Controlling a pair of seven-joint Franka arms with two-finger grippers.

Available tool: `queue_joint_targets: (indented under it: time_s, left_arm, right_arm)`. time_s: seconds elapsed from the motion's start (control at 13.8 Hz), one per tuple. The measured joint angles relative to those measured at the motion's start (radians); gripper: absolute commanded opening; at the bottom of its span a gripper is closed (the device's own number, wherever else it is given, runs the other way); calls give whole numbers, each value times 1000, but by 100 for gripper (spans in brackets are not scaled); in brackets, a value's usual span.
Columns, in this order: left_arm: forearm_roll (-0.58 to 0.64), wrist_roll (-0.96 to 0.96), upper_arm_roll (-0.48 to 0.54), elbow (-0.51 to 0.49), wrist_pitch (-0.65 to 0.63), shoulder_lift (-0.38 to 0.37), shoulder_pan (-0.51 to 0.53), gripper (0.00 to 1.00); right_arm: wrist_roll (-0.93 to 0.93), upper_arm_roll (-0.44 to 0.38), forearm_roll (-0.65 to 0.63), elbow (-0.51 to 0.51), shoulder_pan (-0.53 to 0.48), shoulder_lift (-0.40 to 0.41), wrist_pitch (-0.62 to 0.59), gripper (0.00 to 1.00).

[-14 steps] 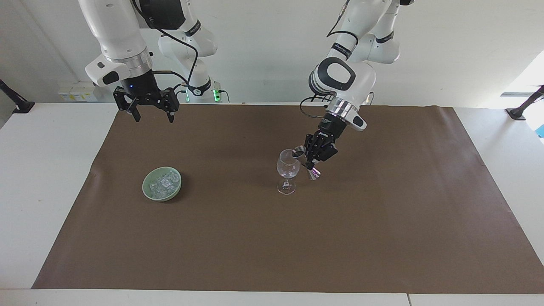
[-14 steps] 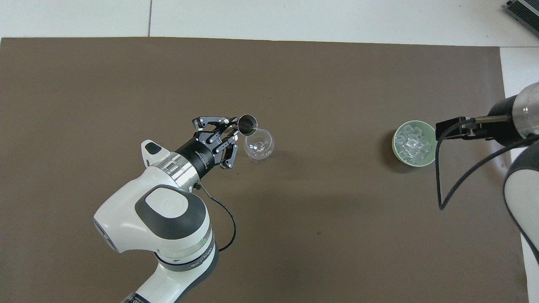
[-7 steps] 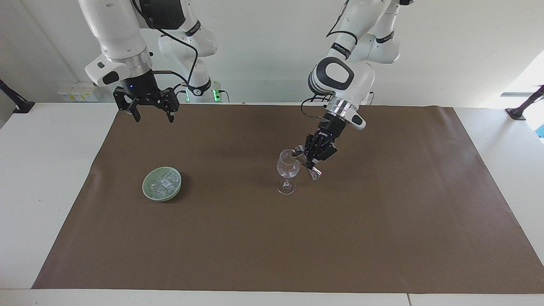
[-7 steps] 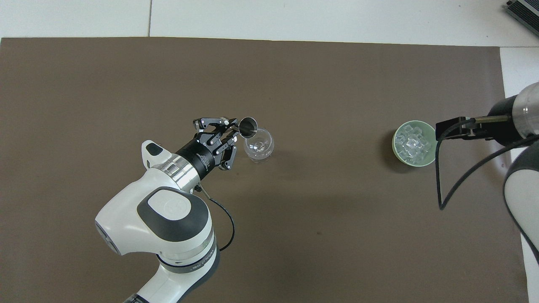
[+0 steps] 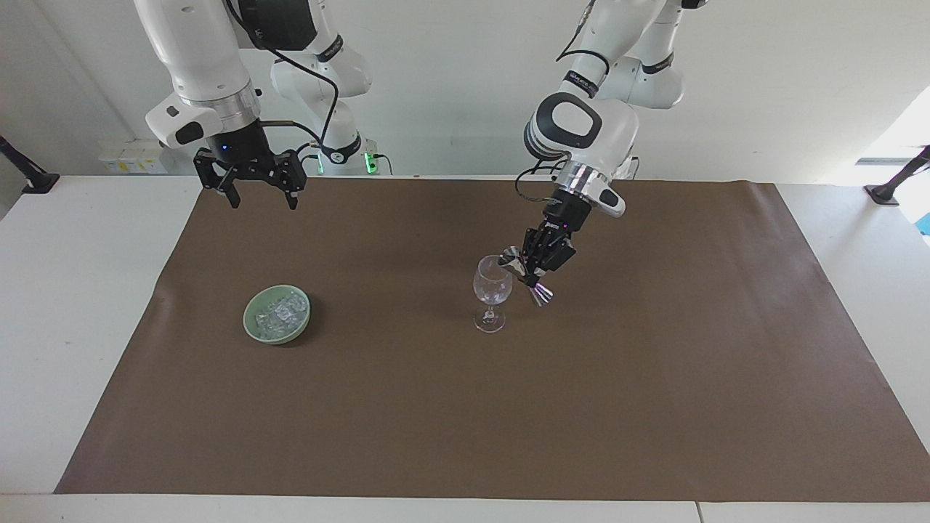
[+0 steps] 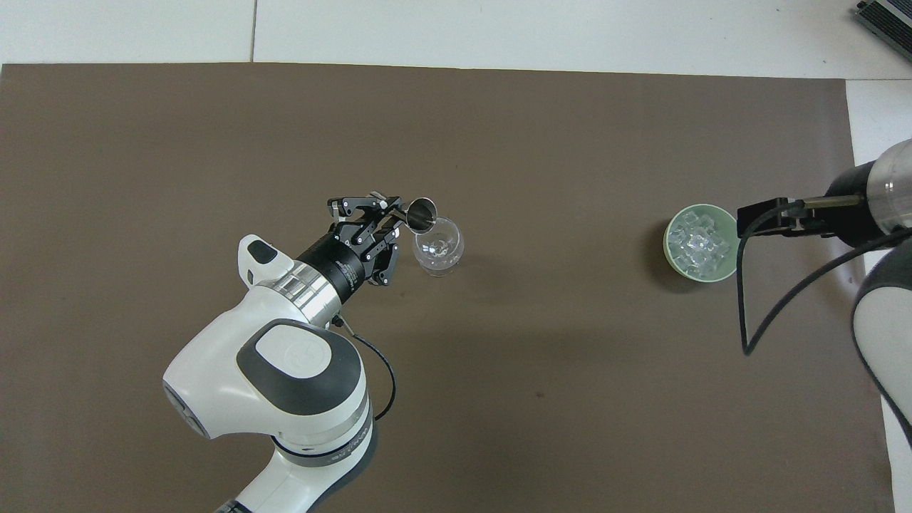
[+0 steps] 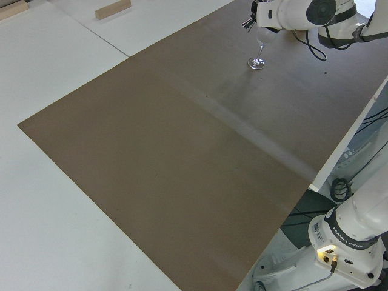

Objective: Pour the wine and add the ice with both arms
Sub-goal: 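Tilt the silver cup over the wine glass with the left gripper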

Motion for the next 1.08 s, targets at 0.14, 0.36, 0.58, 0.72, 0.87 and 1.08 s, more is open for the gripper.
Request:
queue_joint_targets:
  time_s: [0.14, 0.36, 0.58, 0.72, 0.87, 1.08]
  left_arm:
    - [23, 6, 0, 0, 5, 0, -6, 0]
    - [41, 35, 0, 0, 12, 0, -8, 0]
    - [41, 82, 0, 0, 15, 1, -8, 0]
    - [41, 109, 0, 0, 20, 1, -9, 0]
    - [42, 136, 0, 0, 26, 1, -9, 0]
    - [42, 172, 0, 0, 40, 1, -15, 0]
  right_arm:
    - [0, 0, 0, 0, 0, 0, 0, 100]
    - [0, 0, 0, 0, 0, 0, 0, 100]
    - [0, 0, 0, 0, 0, 0, 0, 100]
    - [0, 0, 0, 0, 0, 0, 0, 100]
    - [0, 0, 0, 0, 0, 0, 0, 100]
    - [0, 0, 0, 0, 0, 0, 0, 100]
